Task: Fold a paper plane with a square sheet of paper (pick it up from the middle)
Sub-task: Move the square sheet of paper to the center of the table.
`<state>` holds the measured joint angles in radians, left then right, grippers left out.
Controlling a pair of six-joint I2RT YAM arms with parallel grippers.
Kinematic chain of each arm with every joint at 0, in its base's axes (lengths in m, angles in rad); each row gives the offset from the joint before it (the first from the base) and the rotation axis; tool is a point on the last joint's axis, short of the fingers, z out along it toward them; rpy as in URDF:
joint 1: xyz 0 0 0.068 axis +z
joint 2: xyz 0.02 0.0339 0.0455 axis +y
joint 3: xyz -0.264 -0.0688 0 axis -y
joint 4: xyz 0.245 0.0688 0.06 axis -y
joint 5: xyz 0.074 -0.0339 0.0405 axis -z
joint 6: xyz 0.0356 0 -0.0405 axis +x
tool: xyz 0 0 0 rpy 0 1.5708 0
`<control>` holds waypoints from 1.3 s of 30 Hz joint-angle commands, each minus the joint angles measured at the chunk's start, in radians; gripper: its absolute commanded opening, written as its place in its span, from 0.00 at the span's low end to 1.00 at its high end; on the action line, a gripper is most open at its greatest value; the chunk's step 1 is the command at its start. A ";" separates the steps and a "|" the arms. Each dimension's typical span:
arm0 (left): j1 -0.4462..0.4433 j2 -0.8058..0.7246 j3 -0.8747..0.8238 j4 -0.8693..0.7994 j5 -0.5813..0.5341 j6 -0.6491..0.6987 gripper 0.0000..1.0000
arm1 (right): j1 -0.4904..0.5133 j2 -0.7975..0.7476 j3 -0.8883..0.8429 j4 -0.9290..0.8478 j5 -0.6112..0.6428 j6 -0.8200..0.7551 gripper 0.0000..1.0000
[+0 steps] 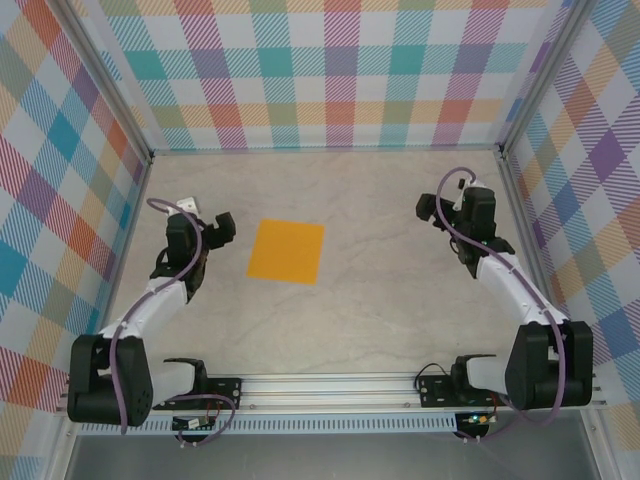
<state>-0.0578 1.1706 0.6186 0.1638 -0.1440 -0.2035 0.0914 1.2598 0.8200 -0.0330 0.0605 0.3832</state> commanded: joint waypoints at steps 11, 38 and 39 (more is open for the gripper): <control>-0.009 -0.203 0.214 -0.679 0.017 -0.275 1.00 | 0.533 0.382 0.336 -0.354 -0.079 0.328 1.00; -0.008 -0.176 0.207 -0.714 -0.011 -0.218 1.00 | 0.755 0.929 0.809 -0.592 -0.125 0.315 1.00; -0.009 -0.172 0.209 -0.717 -0.012 -0.220 1.00 | 0.754 0.914 0.787 -0.612 -0.102 0.283 1.00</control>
<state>-0.0586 0.9886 0.8146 -0.5255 -0.1436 -0.4305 0.8444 2.1799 1.6402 -0.4957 -0.1024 0.7437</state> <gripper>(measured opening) 0.998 0.998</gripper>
